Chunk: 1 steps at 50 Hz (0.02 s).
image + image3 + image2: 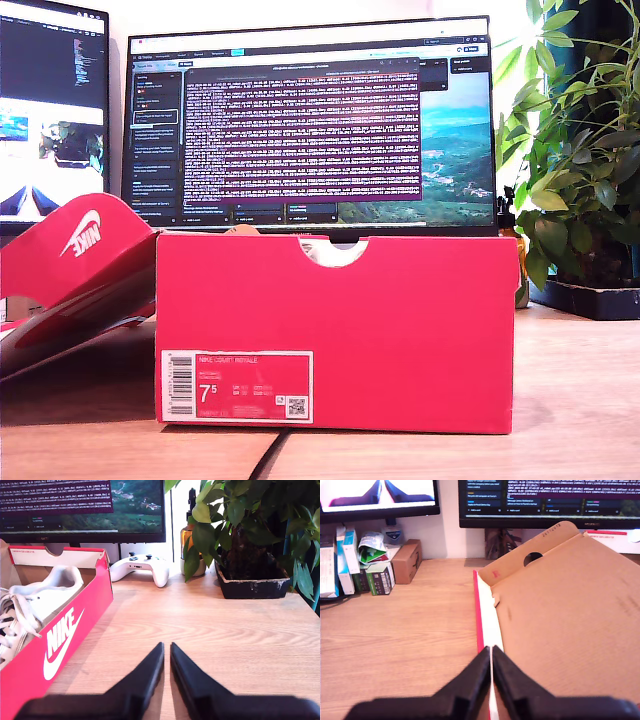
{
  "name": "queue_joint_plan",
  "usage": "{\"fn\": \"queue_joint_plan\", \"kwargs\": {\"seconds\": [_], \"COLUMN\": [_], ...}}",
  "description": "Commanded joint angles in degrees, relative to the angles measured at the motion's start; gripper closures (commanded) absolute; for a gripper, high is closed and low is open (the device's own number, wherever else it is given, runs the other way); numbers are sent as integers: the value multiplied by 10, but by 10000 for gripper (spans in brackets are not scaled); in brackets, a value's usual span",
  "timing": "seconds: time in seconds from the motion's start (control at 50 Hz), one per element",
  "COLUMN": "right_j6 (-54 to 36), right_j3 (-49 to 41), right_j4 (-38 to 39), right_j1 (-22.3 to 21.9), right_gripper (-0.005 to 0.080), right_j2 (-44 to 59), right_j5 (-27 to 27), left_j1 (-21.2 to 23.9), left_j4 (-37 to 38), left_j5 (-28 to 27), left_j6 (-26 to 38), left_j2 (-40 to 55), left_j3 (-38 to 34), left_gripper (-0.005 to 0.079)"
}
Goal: Pack the white shoes by picking the first shoe and placing it inside the red shoebox, left side, then picking and rotating the second shoe and placing it in the shoebox
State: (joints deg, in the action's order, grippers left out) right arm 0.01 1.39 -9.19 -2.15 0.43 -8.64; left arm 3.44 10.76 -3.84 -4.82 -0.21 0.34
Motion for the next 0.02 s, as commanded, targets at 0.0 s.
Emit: {"fn": "queue_joint_plan", "kwargs": {"seconds": [0.0], "right_j6": [2], "right_j3": [-10], "right_j4": [3], "right_j1": [1], "right_gripper": [763], "right_j2": [-3], "right_j5": [-2], "left_j1": [-1], "left_j4": [12], "left_j5": [-1], "left_j6": [-3], "left_j2": [-5], "left_j3": [-17], "left_gripper": [762]}}
